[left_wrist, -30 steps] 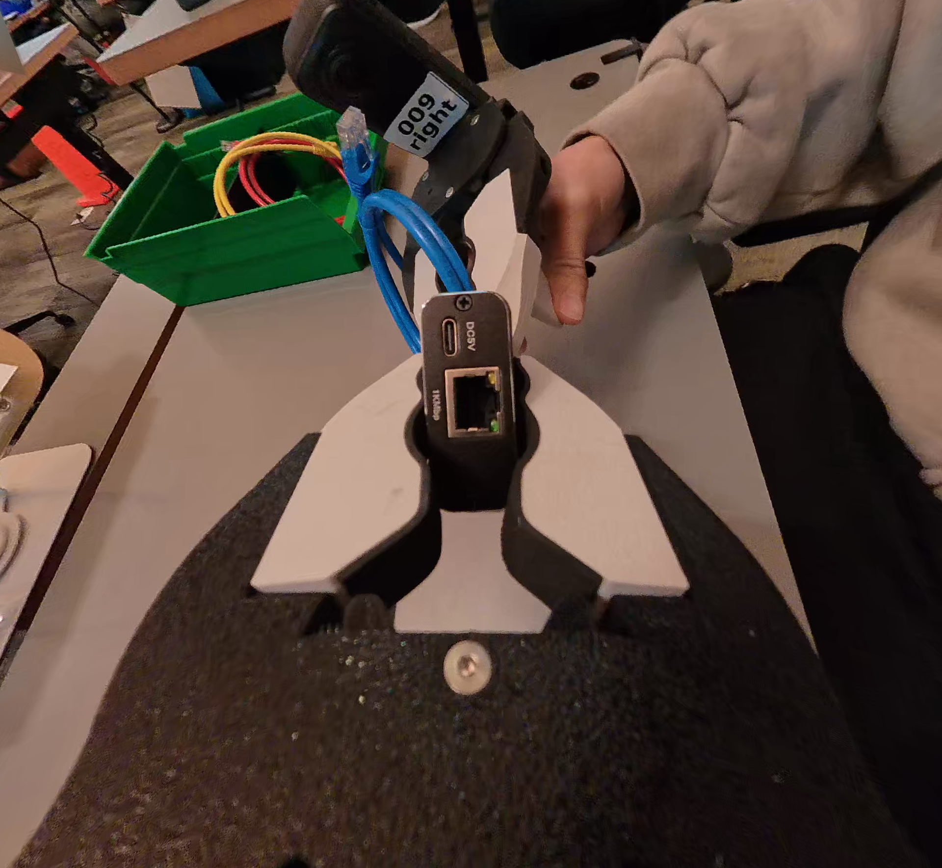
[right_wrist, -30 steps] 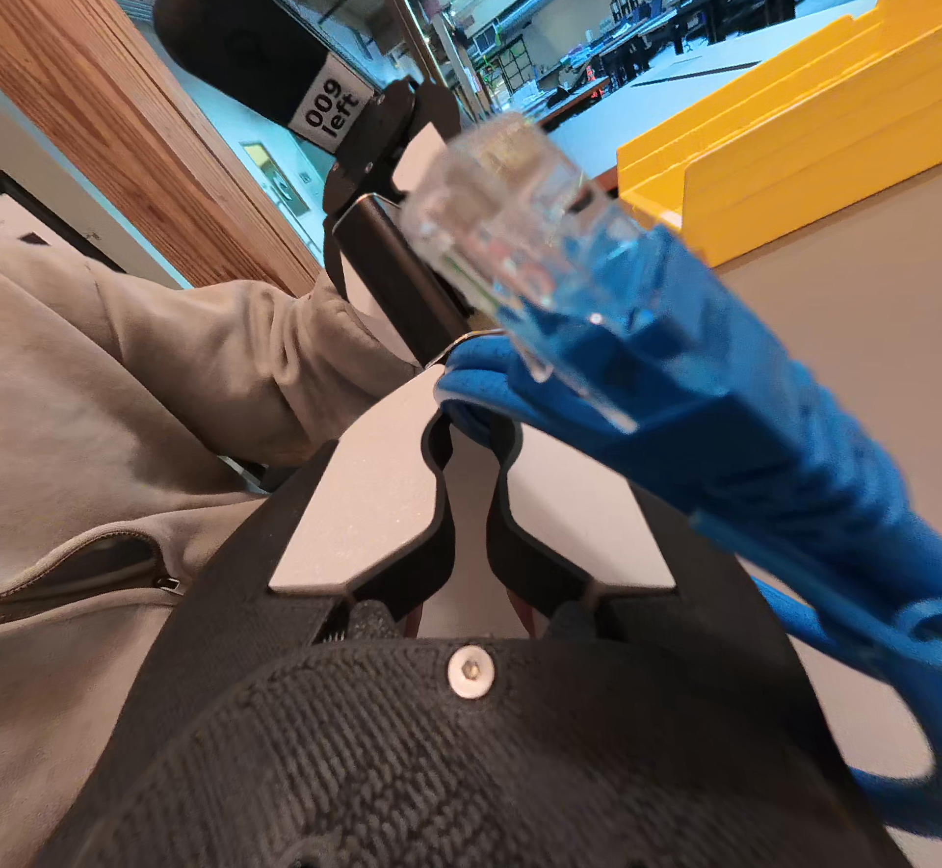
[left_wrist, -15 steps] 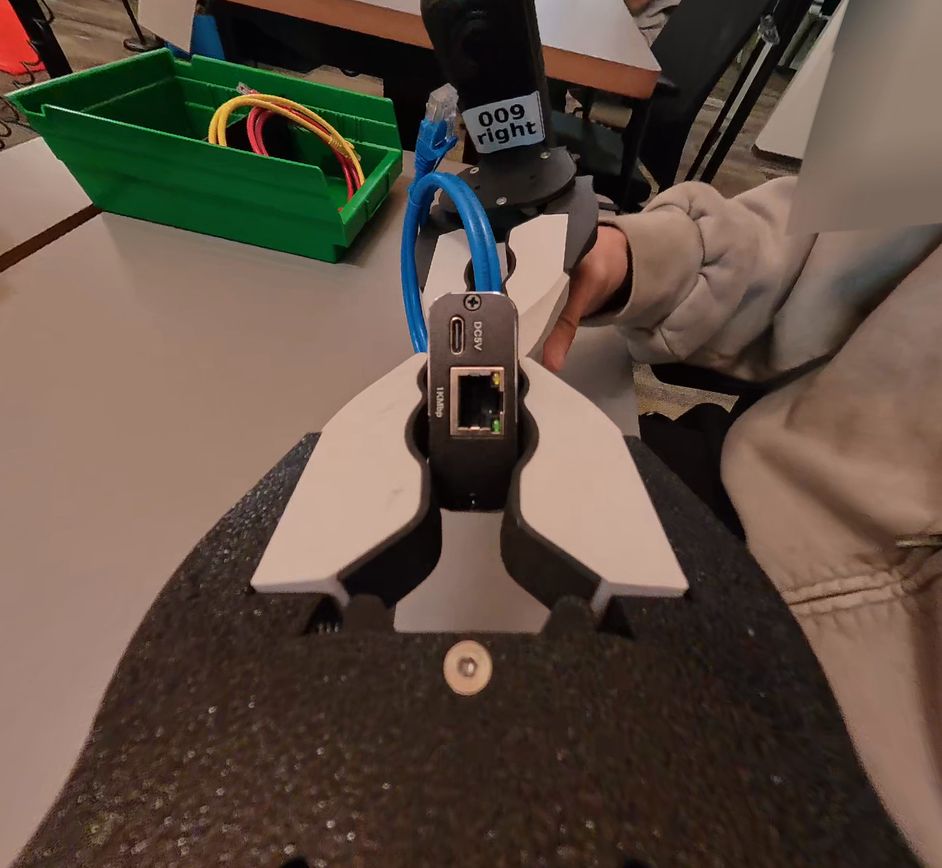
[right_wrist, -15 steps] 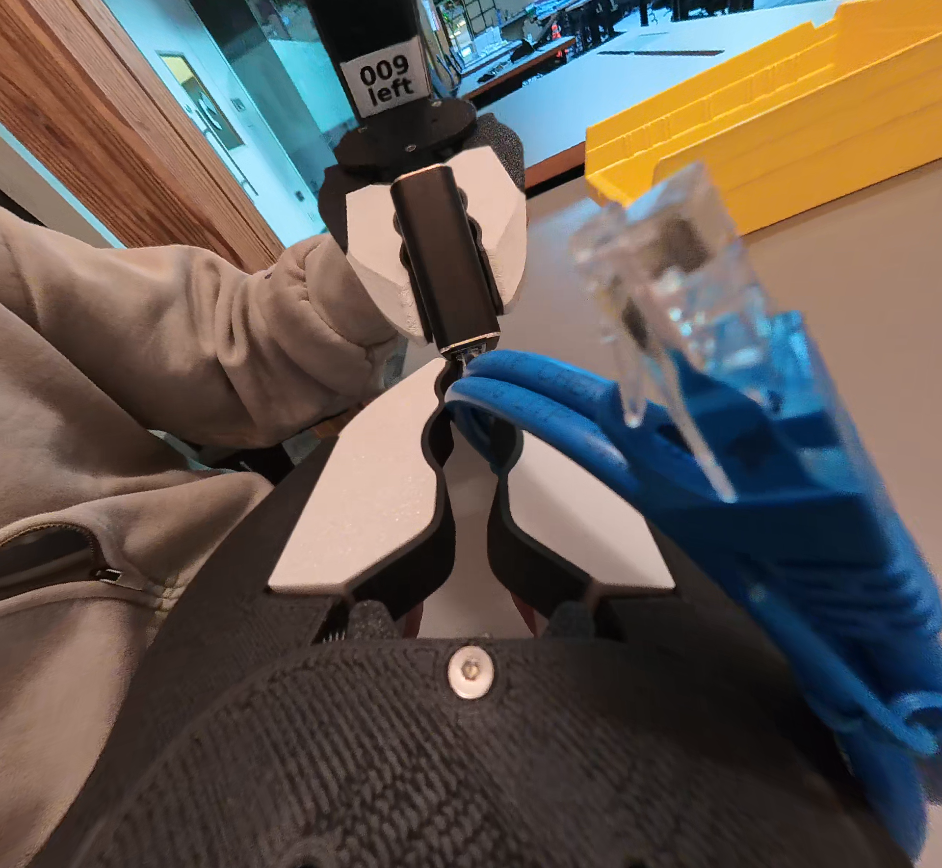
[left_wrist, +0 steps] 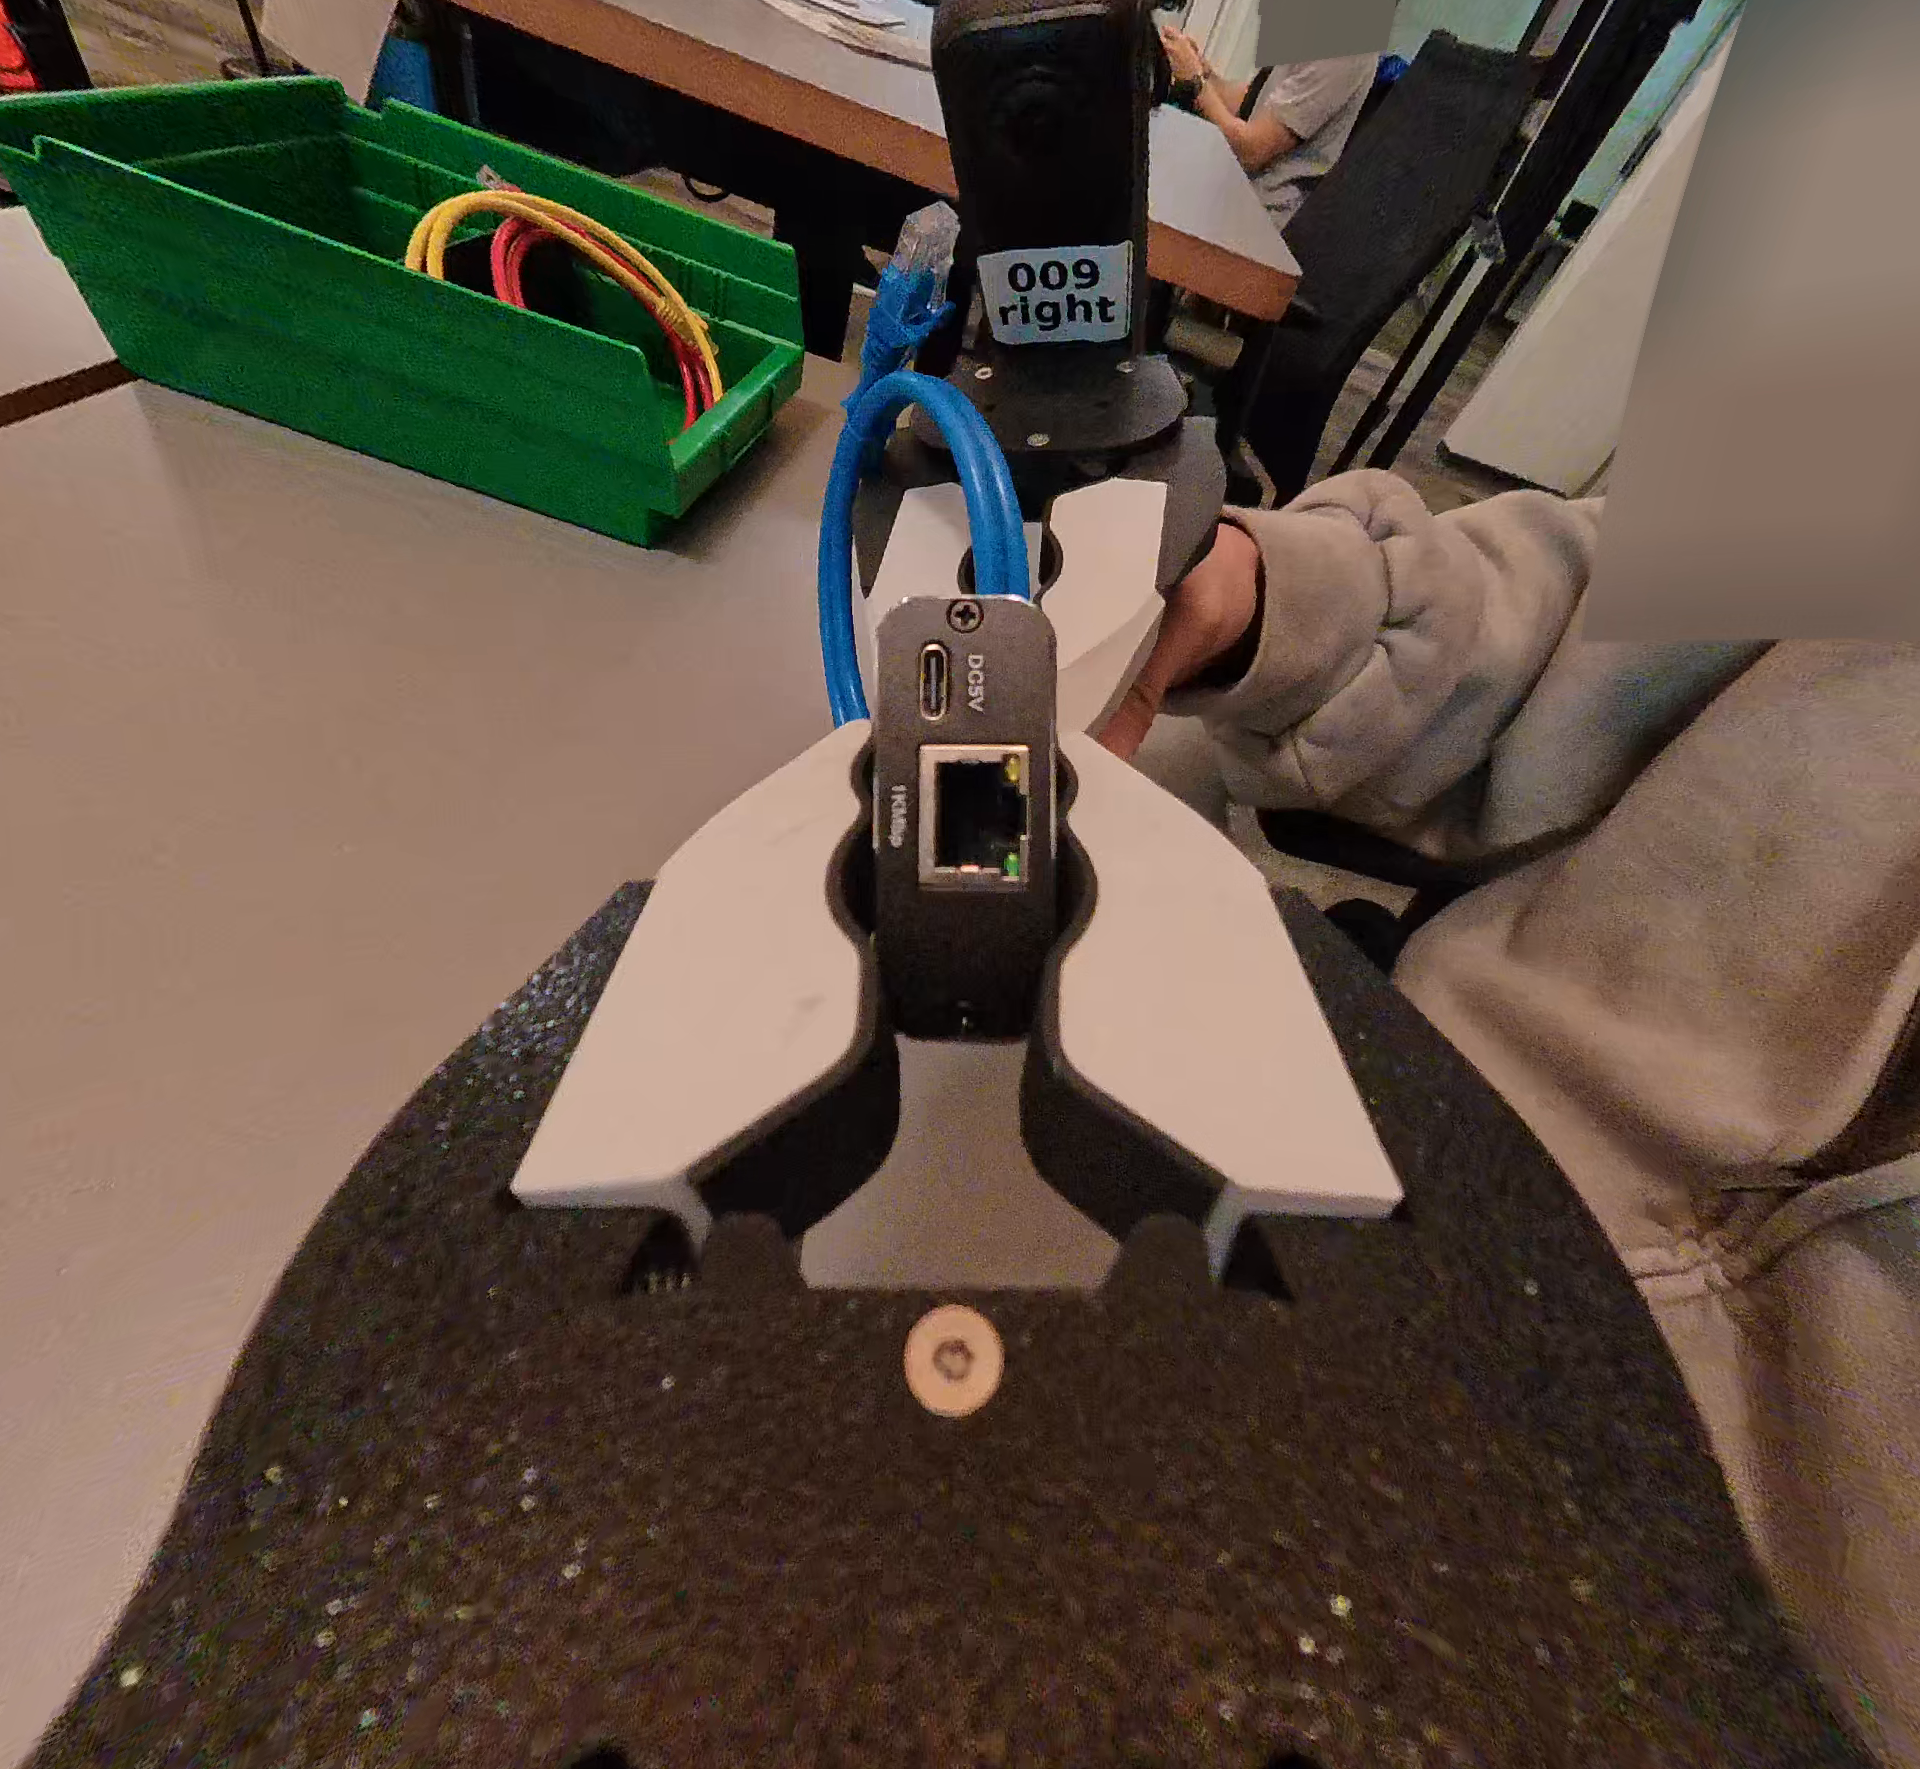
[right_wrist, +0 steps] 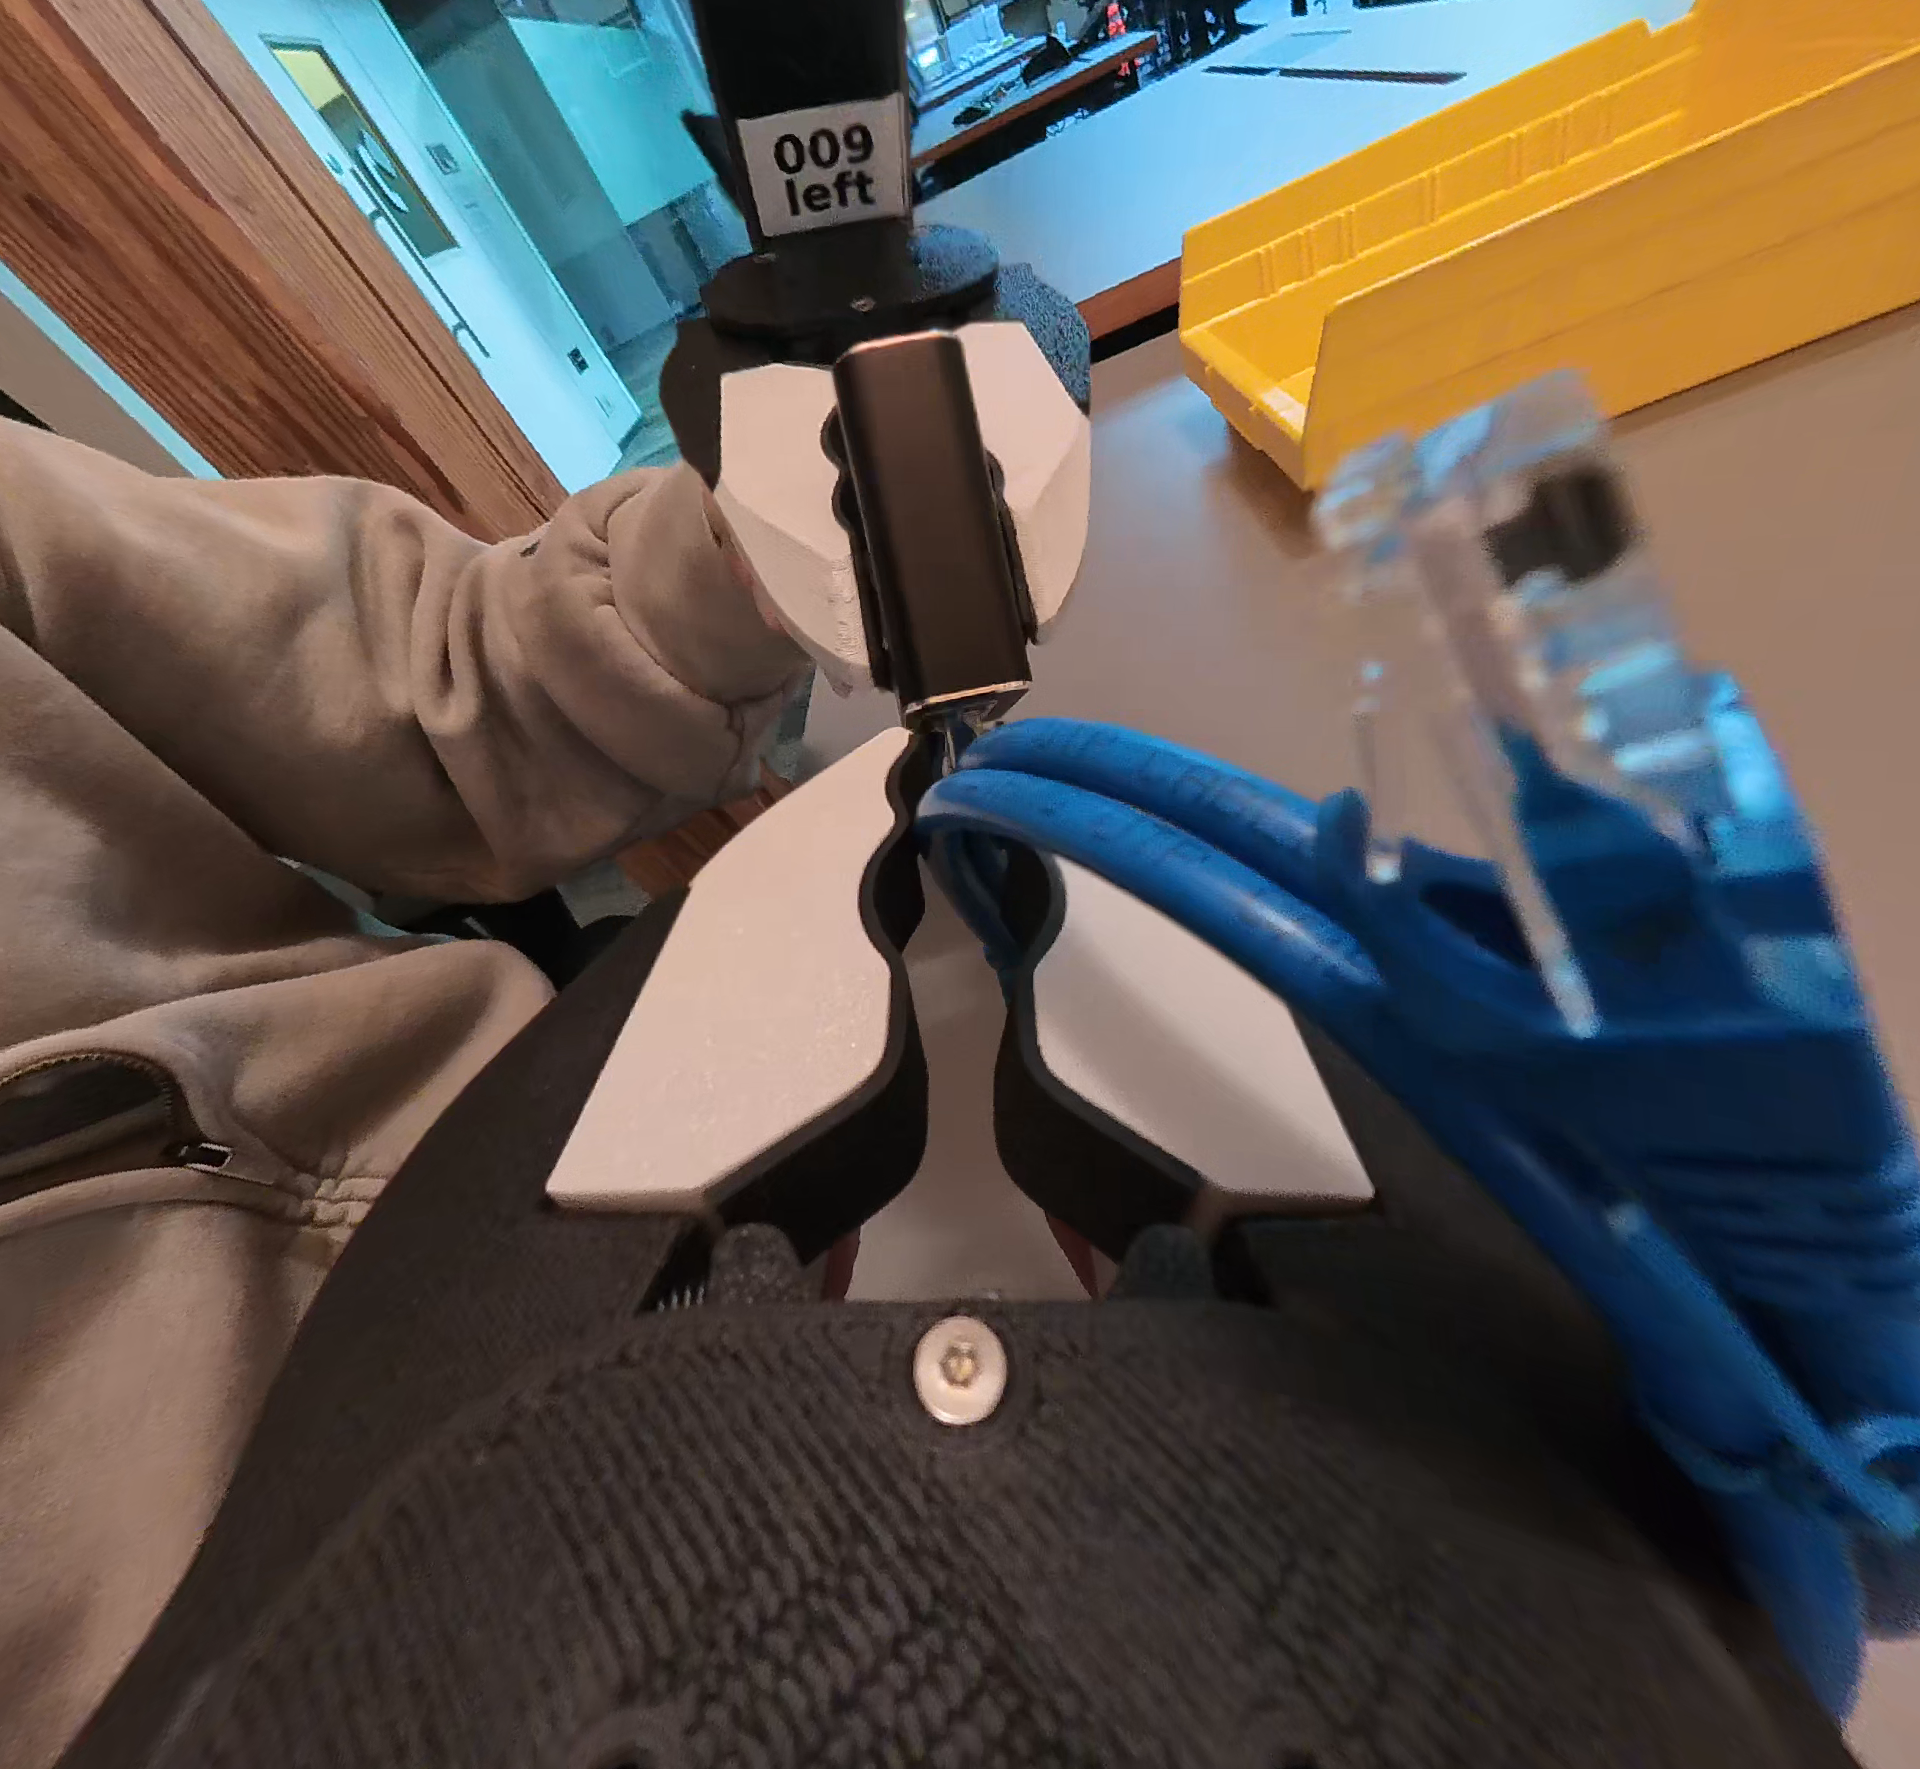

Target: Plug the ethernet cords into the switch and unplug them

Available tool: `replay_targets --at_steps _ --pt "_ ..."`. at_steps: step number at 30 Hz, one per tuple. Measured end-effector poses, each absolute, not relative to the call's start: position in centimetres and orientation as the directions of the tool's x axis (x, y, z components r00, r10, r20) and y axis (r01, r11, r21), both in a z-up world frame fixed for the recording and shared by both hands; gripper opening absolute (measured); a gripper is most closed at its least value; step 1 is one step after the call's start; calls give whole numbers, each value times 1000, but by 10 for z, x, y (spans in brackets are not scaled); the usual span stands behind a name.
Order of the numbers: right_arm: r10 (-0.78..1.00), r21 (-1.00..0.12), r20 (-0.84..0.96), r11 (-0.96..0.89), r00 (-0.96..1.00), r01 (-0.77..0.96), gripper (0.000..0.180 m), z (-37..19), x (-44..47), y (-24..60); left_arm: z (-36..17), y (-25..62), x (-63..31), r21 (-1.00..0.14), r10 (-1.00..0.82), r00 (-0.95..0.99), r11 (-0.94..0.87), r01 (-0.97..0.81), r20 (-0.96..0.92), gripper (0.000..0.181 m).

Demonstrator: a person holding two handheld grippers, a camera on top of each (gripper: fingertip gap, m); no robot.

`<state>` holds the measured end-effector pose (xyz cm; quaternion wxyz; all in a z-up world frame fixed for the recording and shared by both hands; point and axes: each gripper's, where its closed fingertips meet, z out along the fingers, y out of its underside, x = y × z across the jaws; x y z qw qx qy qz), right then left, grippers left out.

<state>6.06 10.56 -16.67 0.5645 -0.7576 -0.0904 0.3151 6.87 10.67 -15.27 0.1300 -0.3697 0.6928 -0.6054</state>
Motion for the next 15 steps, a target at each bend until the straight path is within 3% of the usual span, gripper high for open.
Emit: replay_targets --at_steps 5,15 --pt "479 -939 -304 -296 823 -175 17 -155 61 102 -142 102 69 -946 -633 -722 -48 -322 278 25" --pt "429 -991 -36 -135 903 24 13 -129 41 86 -110 81 47 -999 -534 -846 34 -15 -6 25"
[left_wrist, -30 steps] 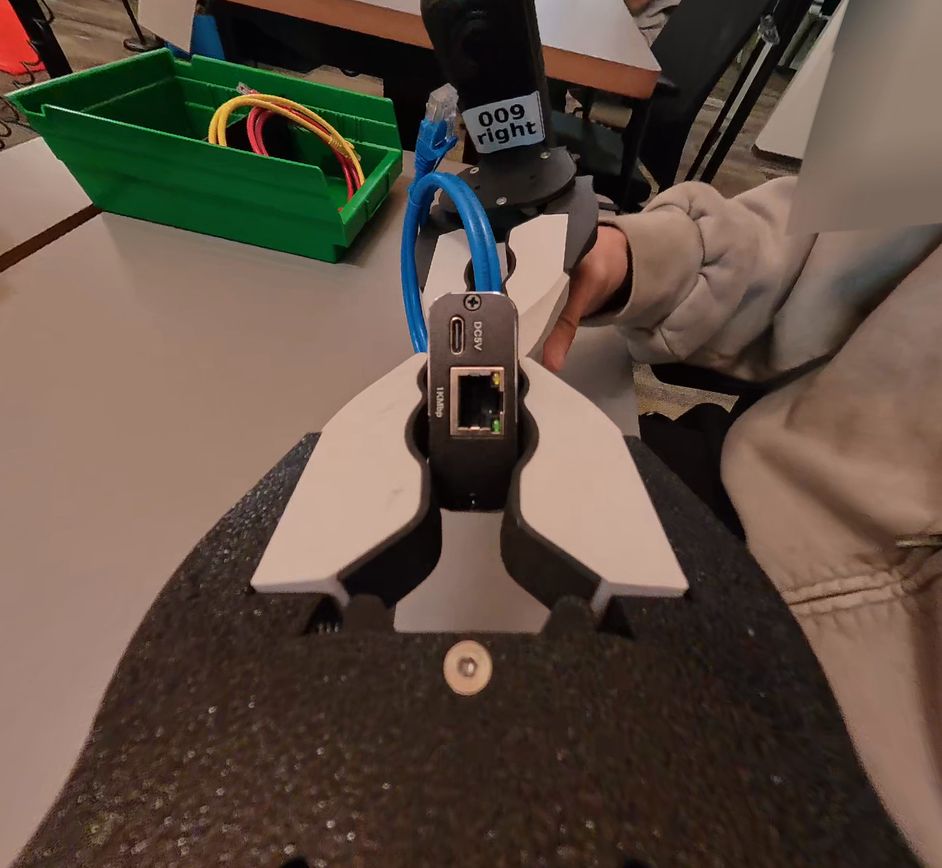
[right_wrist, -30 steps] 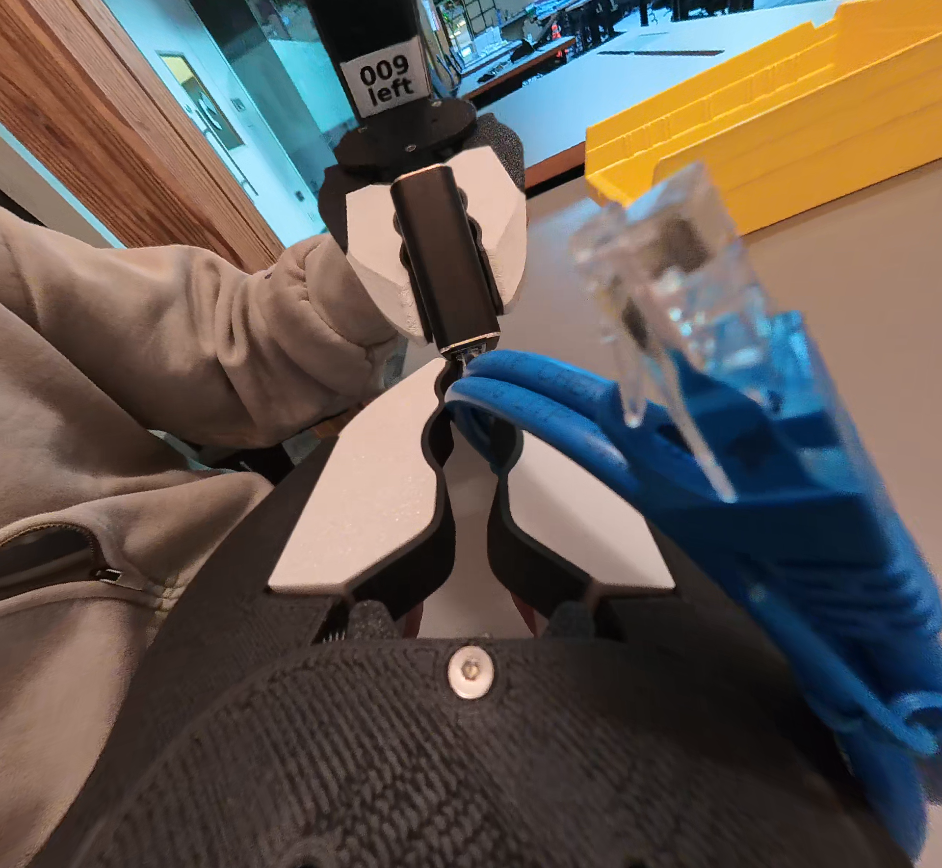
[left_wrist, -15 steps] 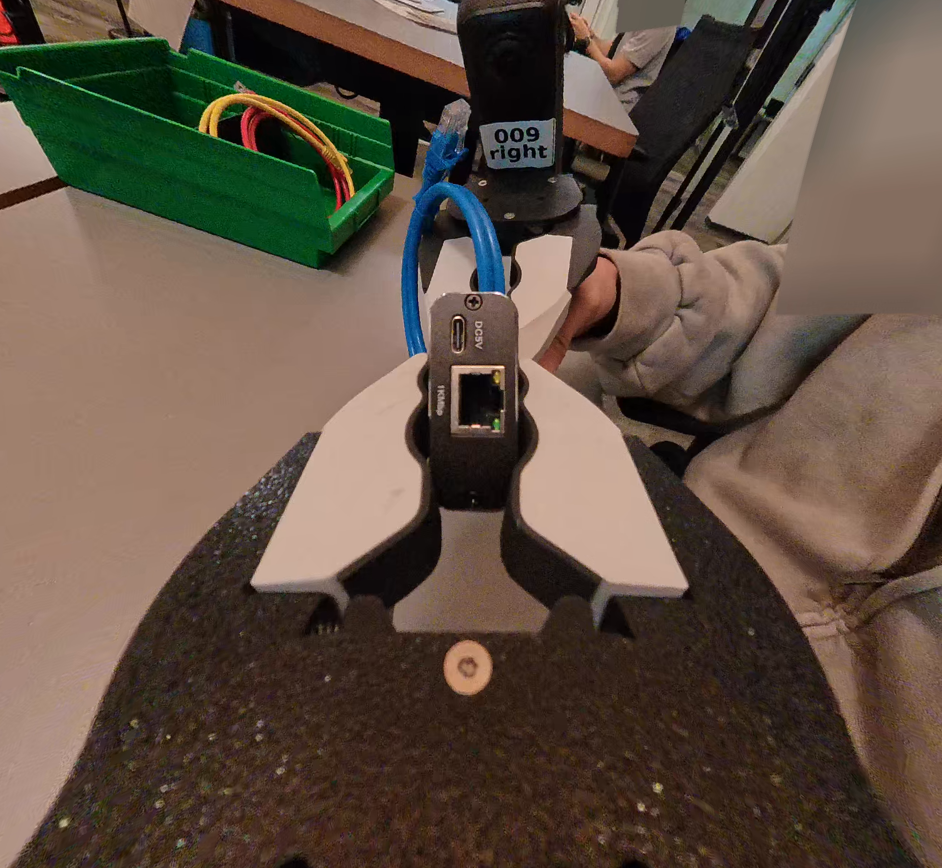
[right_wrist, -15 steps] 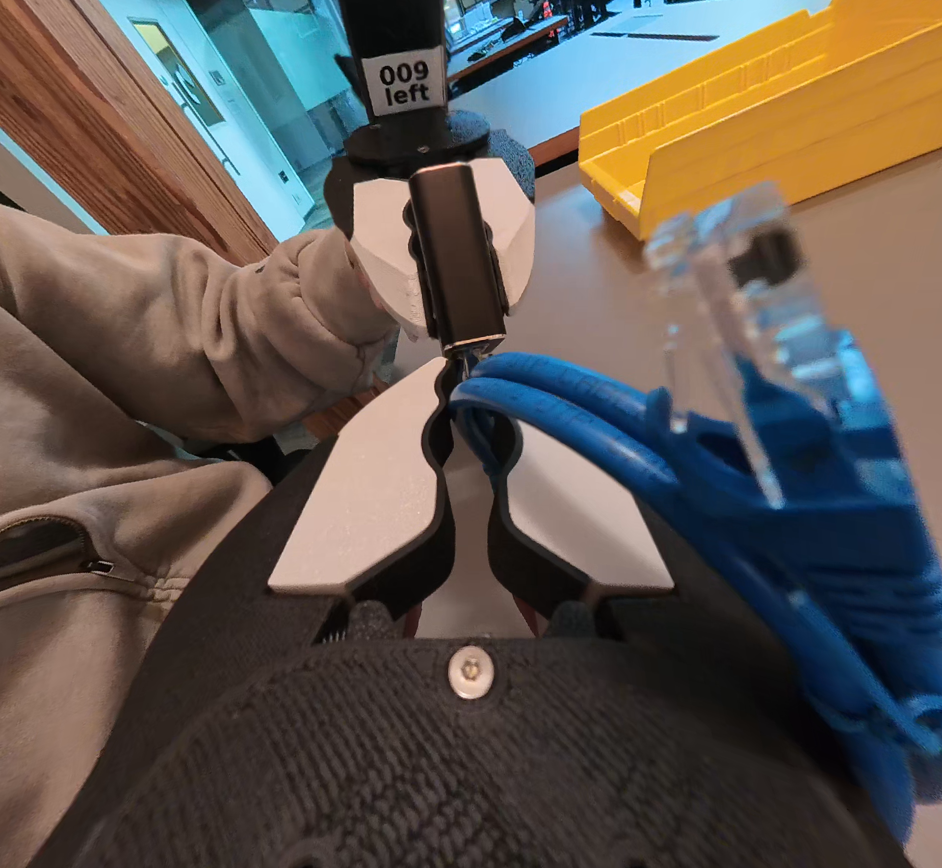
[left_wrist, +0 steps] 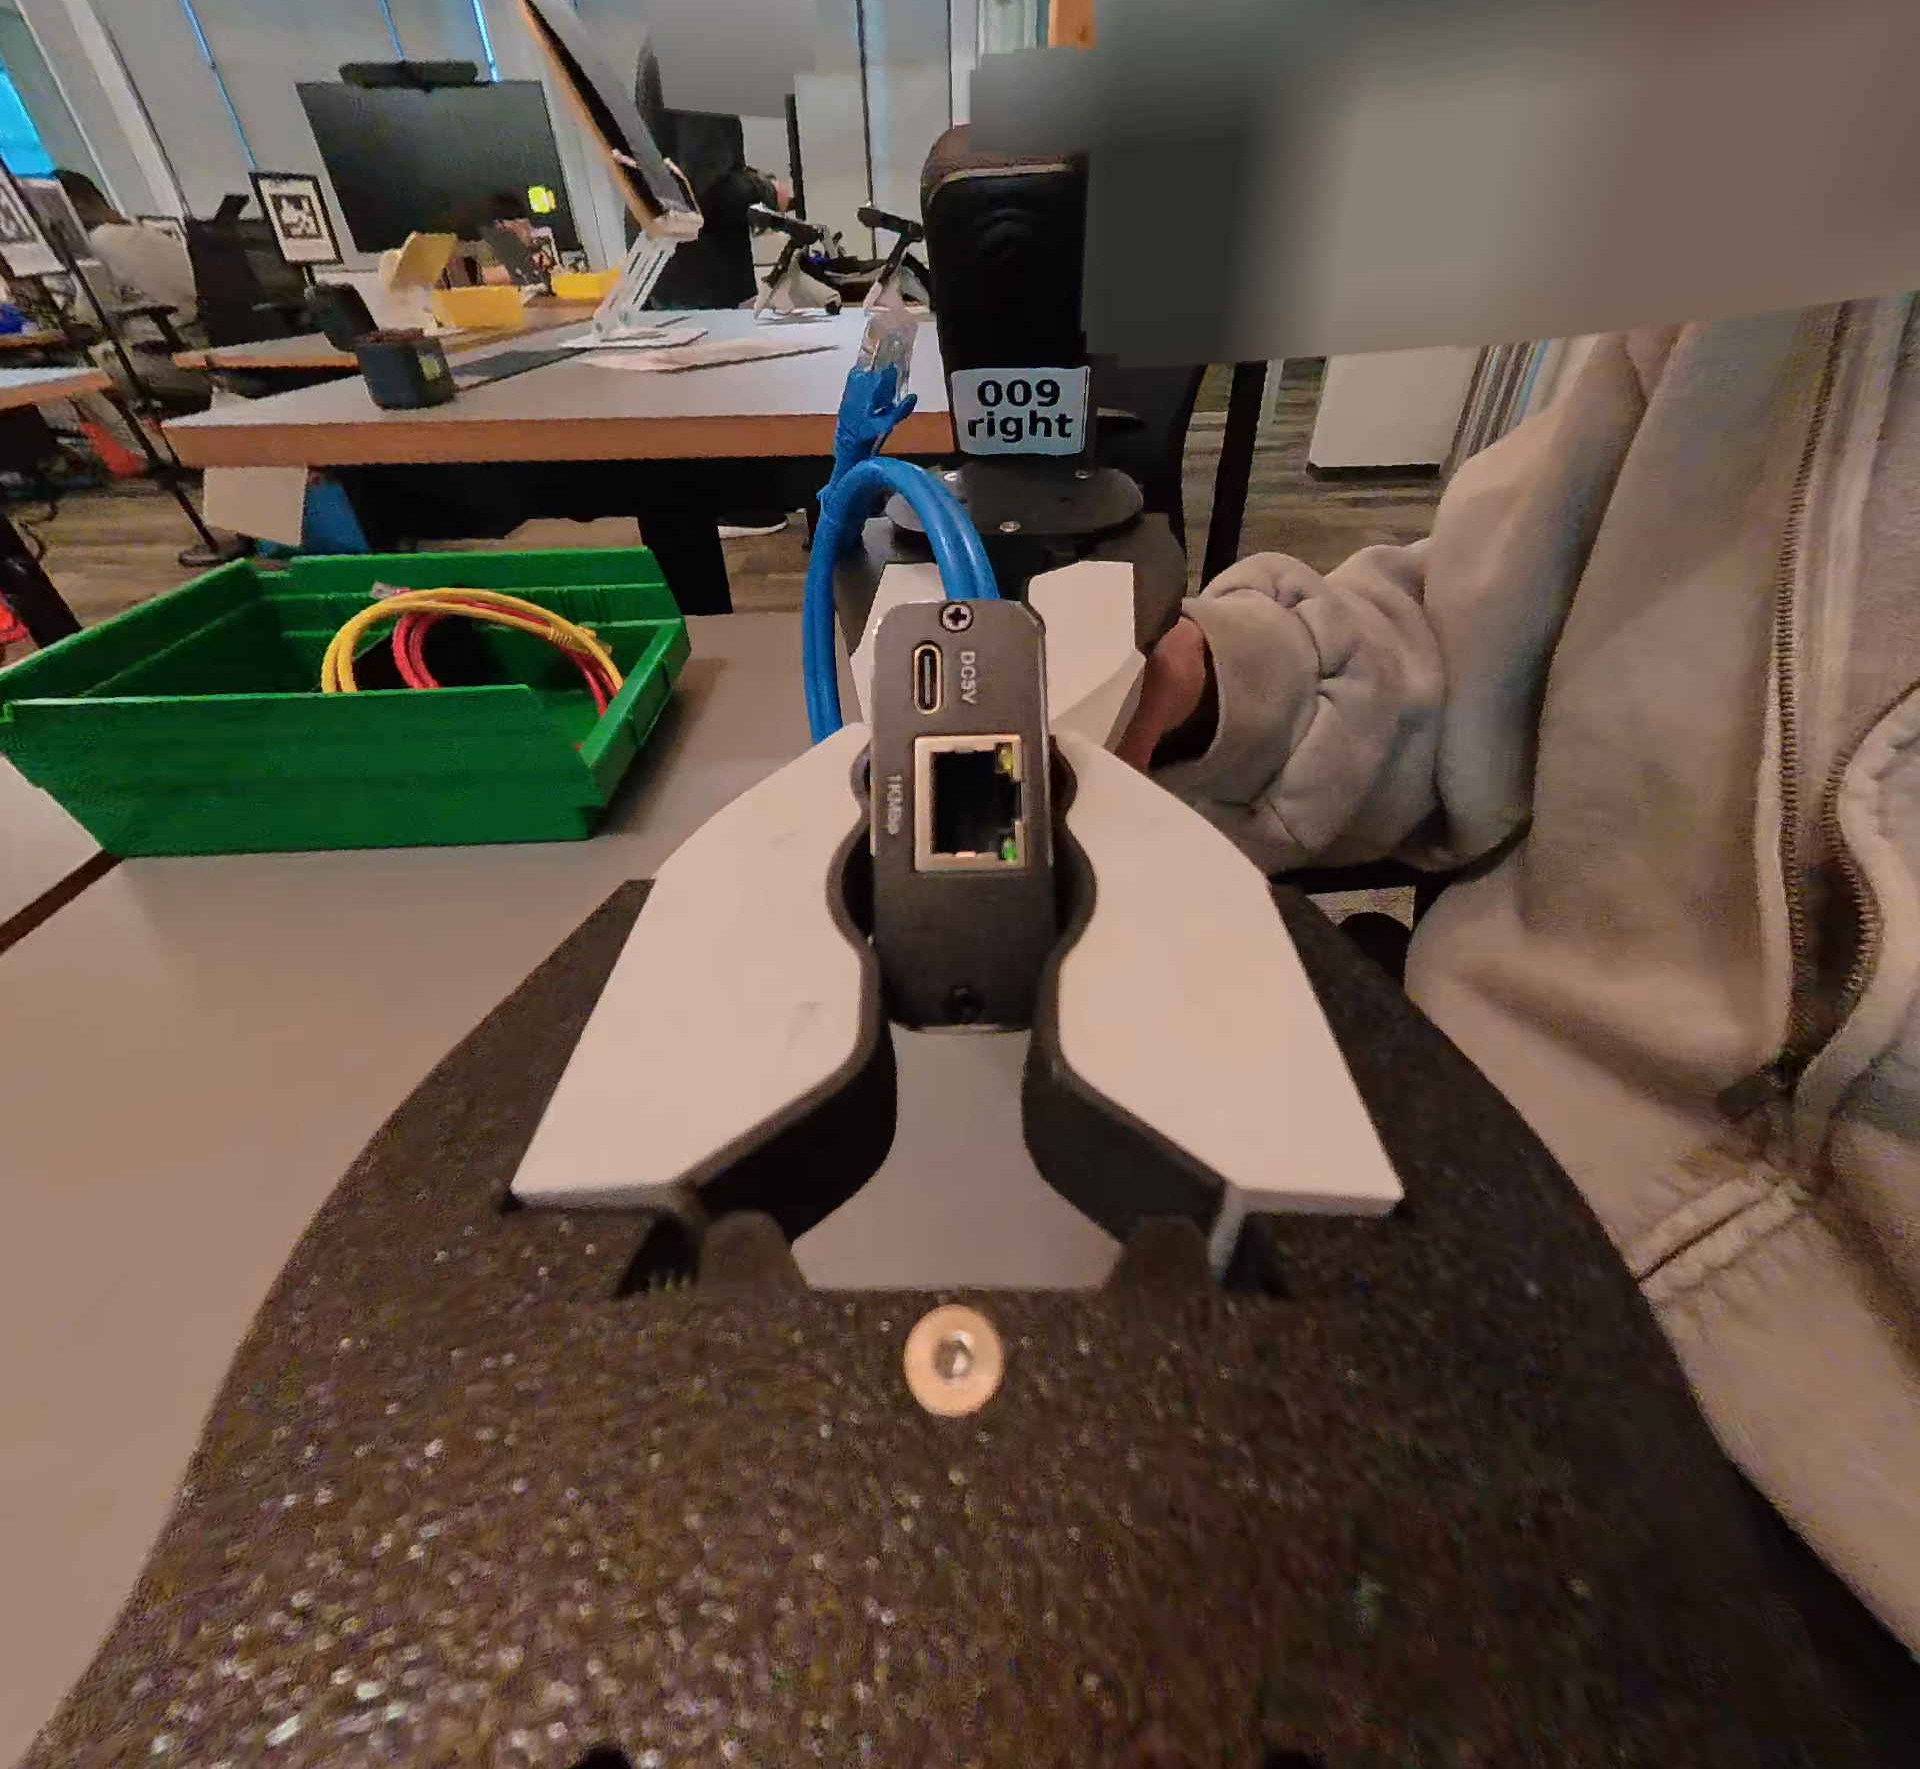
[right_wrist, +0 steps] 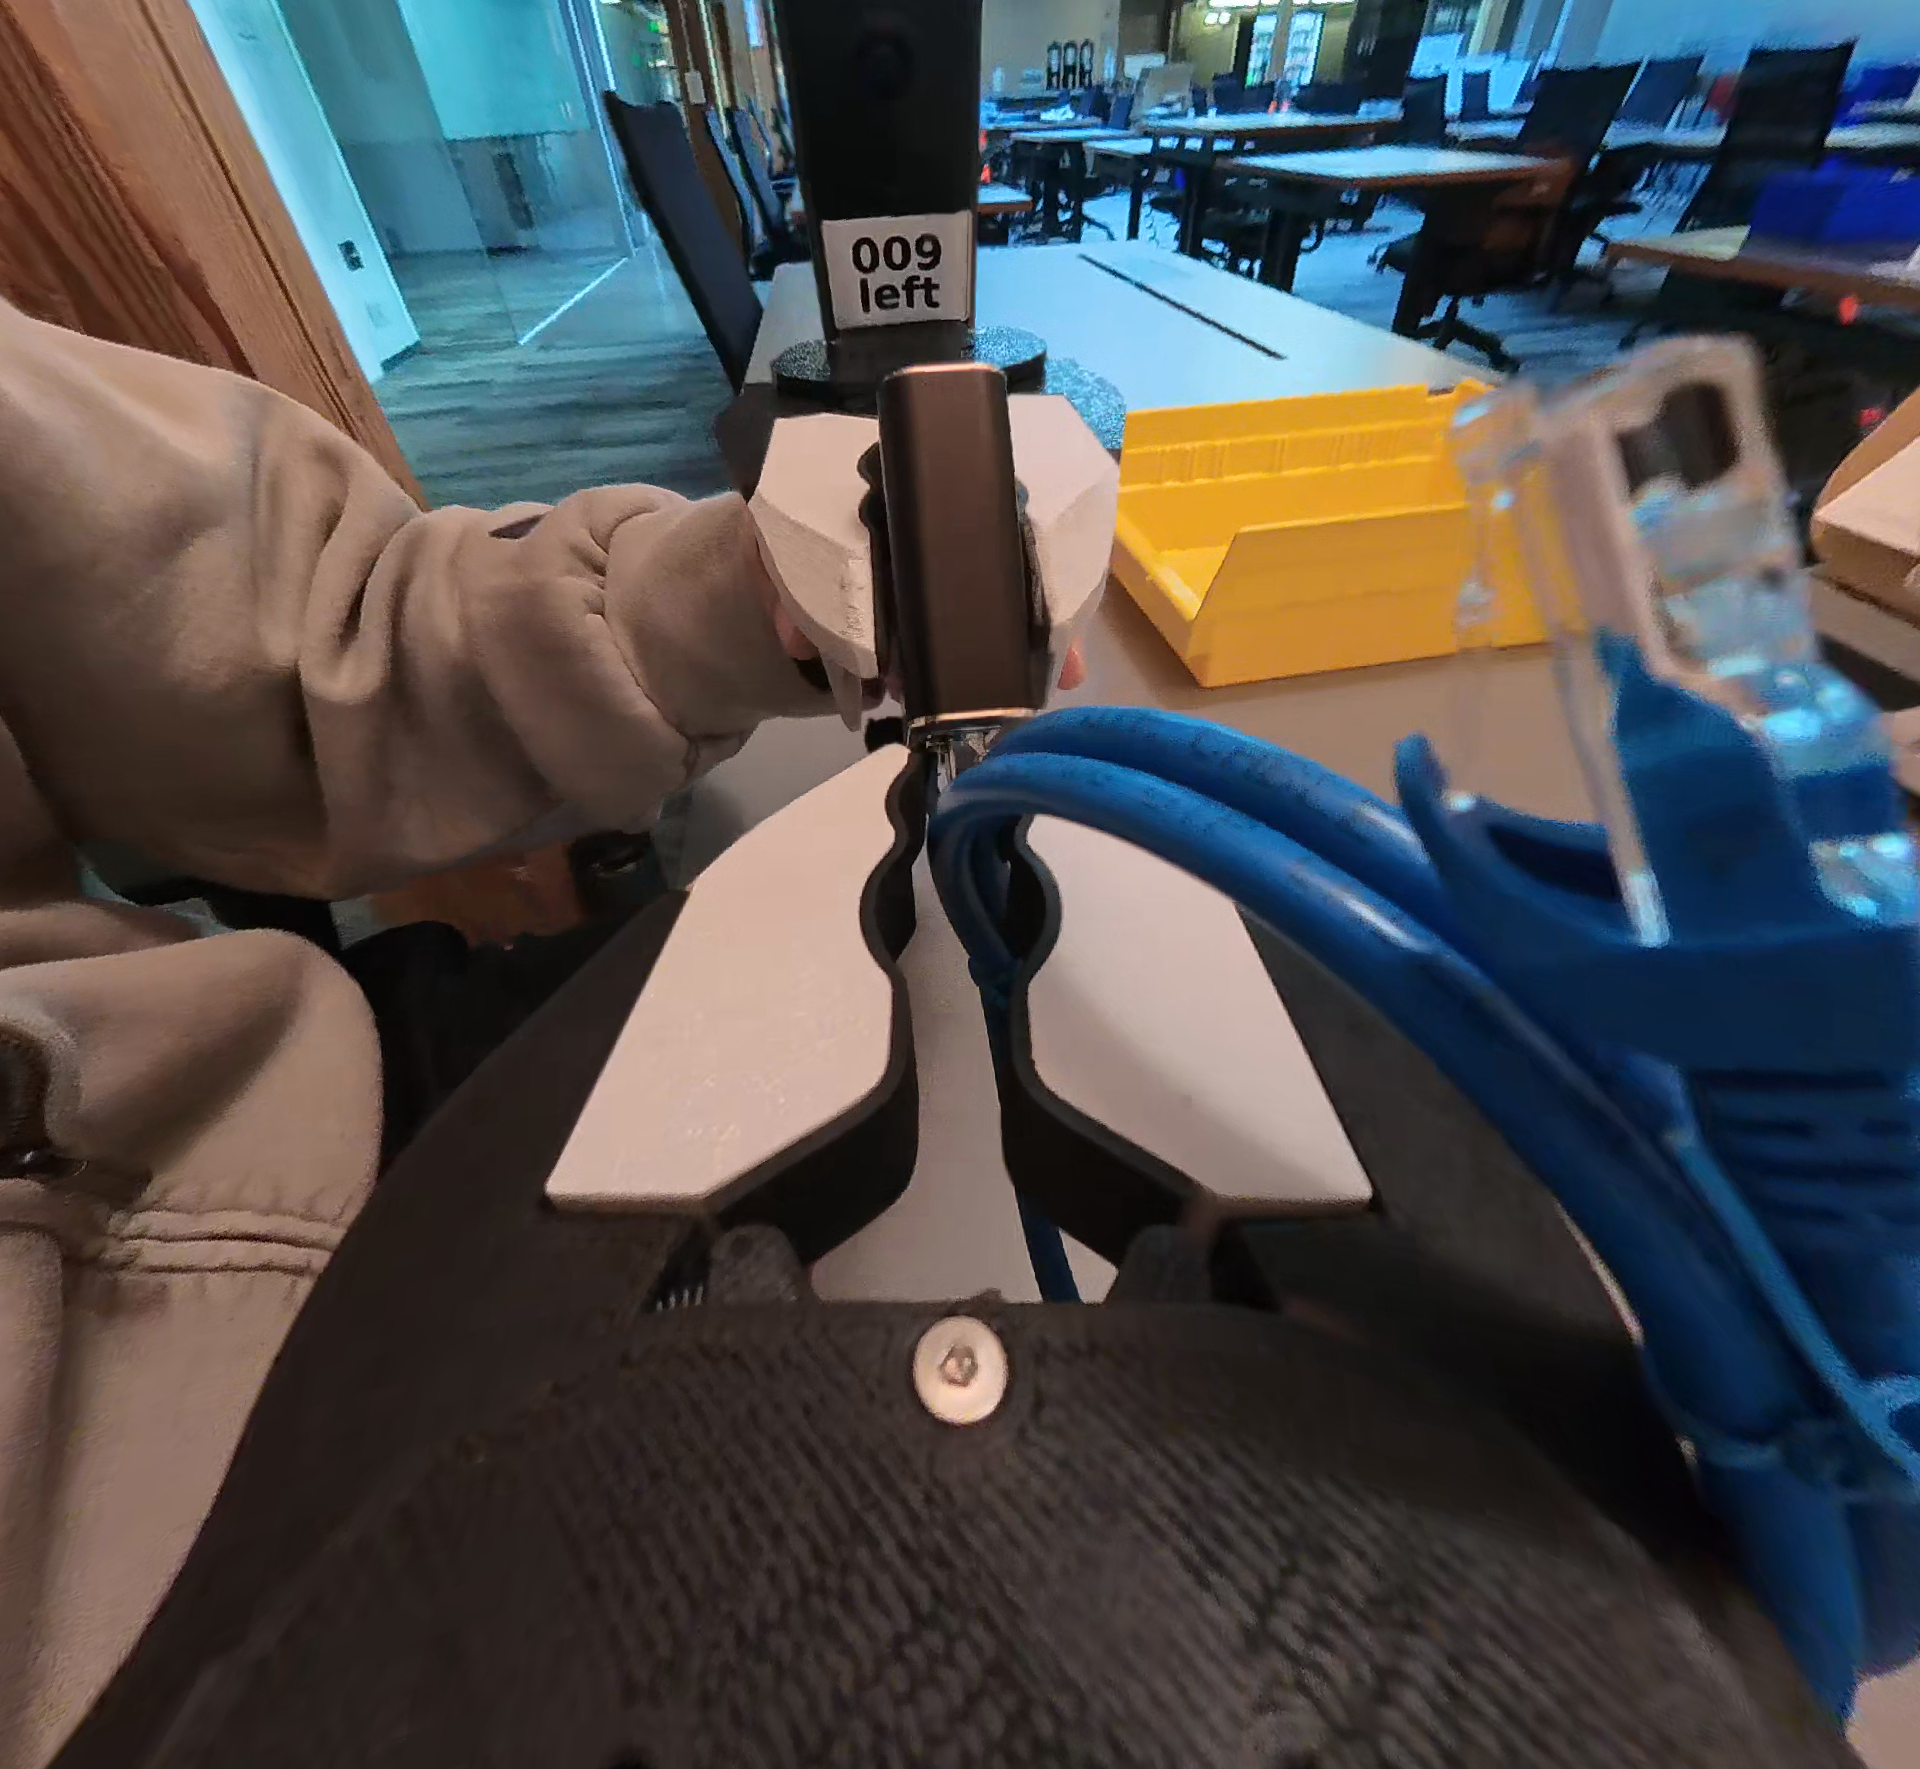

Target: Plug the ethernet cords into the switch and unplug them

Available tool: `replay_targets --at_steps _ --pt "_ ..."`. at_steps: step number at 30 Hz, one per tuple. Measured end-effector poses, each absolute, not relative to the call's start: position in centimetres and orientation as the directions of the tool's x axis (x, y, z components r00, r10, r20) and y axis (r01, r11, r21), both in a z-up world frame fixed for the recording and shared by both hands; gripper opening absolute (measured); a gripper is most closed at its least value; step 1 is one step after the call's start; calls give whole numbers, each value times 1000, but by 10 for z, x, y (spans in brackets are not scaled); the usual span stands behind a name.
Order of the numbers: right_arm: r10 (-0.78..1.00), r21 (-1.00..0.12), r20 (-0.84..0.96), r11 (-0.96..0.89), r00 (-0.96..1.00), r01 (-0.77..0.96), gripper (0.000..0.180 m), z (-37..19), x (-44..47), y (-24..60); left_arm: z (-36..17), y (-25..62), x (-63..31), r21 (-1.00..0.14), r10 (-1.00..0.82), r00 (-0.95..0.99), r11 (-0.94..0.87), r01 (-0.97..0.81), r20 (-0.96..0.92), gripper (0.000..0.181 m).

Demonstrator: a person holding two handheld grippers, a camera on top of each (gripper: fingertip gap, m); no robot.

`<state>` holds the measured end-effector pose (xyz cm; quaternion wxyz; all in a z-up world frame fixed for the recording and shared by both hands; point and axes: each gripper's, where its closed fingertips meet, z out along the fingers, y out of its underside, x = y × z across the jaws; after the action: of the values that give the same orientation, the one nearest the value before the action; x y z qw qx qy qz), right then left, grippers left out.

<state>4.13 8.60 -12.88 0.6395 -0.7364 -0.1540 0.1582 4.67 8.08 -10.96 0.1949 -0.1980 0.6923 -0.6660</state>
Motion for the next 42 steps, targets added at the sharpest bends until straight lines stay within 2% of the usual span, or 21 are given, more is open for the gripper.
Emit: replay_targets --at_steps 13,17,42 --pt "361 -989 126 -24 924 144 17 -110 26 77 -90 70 29 -992 -464 -879 -5 126 -109 26" --pt "342 -988 136 -17 930 151 21 -111 23 77 -90 70 26 -990 -453 -884 -17 137 -115 25" --pt "310 -980 182 -25 933 199 15 -119 19 77 -88 64 21 -978 -389 -908 -74 197 -154 26"
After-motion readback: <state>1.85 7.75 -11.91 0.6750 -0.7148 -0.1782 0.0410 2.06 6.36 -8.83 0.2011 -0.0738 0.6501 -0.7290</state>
